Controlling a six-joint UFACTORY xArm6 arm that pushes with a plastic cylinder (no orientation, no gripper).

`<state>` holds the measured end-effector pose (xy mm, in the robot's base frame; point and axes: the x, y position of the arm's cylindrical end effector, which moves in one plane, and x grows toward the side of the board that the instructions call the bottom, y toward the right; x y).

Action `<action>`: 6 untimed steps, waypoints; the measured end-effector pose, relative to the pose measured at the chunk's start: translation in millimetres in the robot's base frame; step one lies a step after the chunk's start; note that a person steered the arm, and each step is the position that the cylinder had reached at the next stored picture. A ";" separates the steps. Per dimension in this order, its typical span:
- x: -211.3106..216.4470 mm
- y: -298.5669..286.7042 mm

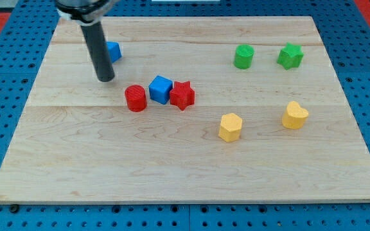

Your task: Move the blue triangle above the red circle

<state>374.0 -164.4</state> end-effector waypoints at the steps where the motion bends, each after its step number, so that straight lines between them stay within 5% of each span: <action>1: 12.0 -16.4; 3: -65.3 -73.6; 4: -109.7 -34.7; 5: -102.3 -8.0; 6: -26.2 10.1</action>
